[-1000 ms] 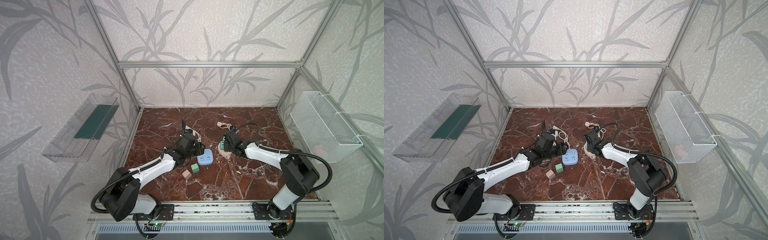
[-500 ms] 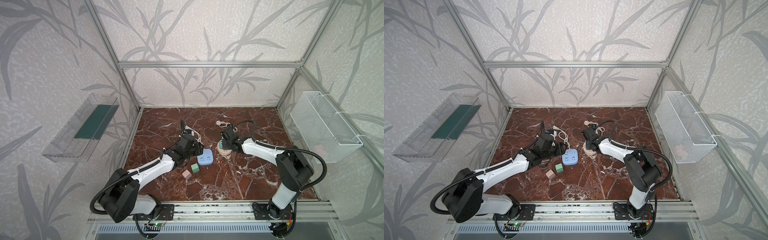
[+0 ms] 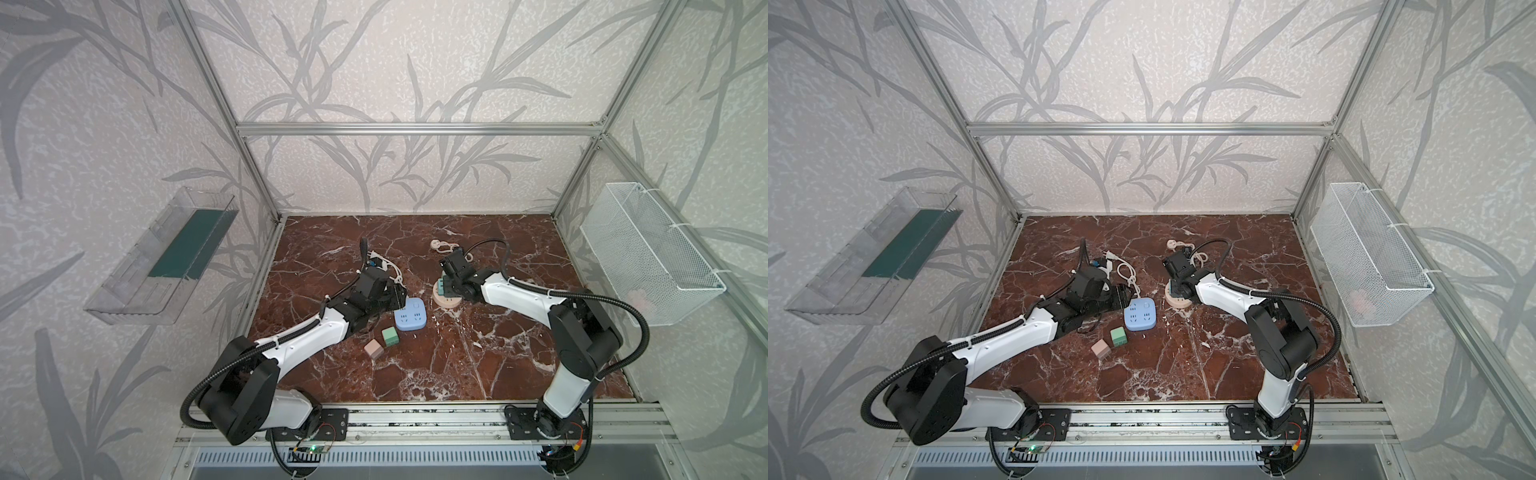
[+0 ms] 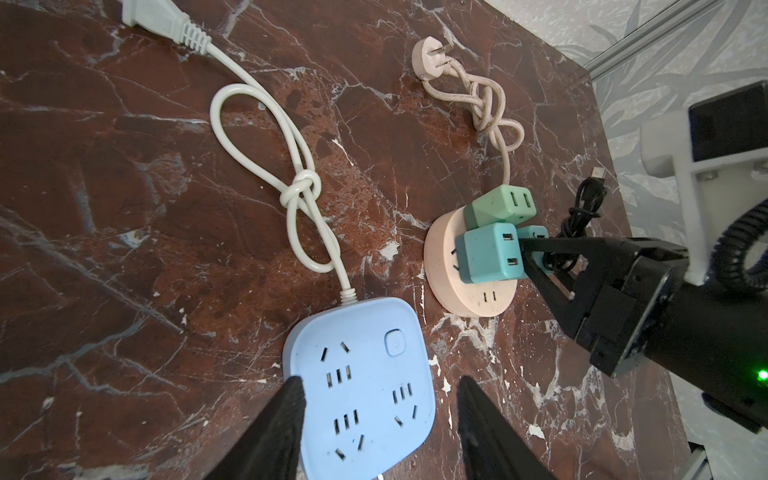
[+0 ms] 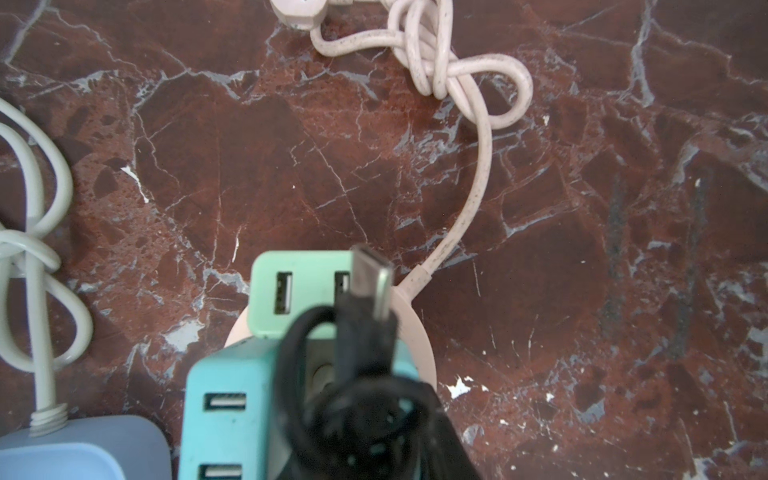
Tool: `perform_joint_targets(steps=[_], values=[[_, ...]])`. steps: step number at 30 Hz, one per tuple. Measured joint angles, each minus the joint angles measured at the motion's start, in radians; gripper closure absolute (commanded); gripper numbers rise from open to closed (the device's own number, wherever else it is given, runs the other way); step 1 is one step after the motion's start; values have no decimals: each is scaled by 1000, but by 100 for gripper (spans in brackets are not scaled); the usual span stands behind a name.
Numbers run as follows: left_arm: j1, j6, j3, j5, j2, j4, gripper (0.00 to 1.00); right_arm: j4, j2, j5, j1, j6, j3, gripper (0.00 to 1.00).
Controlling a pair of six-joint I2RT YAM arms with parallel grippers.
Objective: Insert the plug
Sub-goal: 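Lower the teal charger with the right gripper into the pink round strip, then open the right gripper and lift it off the teal charger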
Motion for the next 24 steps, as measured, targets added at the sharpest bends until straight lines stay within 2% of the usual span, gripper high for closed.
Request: perform_joint_targets(steps=[6,11,14,17,19,24], values=[[0,8,-4,-12,-59,-5,40,-118,-50,-42,-22,-6,-16,100],[0,8,-19,-26,-75,-6,39,-130,-79,-67,-40,-14,-42,100],[0,8,-20,-27,-74,-9,37,-127,-83,-77,-46,-18,-47,87],[0,10,-20,-30,-72,-13,36,-127,-85,-88,-51,-20,-46,68],[0,12,-20,-32,-71,-18,35,-139,-87,-96,-55,-22,-47,62],[0,19,-10,-43,-63,-36,33,-244,-87,-120,-60,-24,-68,56]])
